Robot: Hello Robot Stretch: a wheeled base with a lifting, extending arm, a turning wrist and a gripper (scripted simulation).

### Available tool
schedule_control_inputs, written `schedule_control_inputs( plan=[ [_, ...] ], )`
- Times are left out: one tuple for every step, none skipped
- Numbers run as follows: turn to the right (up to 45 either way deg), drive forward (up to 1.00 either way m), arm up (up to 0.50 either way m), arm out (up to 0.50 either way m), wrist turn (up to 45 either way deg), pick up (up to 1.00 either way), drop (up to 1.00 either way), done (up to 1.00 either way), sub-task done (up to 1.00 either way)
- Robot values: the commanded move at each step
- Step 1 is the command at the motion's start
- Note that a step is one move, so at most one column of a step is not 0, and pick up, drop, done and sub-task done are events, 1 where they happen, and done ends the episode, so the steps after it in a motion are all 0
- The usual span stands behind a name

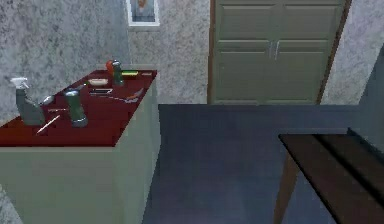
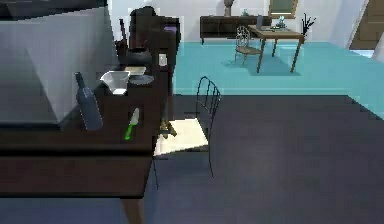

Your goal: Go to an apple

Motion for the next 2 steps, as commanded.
schedule_control_inputs(
  plan=[
    [0.0, 1.00, 0.00, 0.00, 0.0, 0.00, 0.00, 0.00, 0.00],
    [-6.0, 0.00, 0.00, 0.00, 0.0, 0.00, 0.00, 0.00, 0.00]
  ],
)
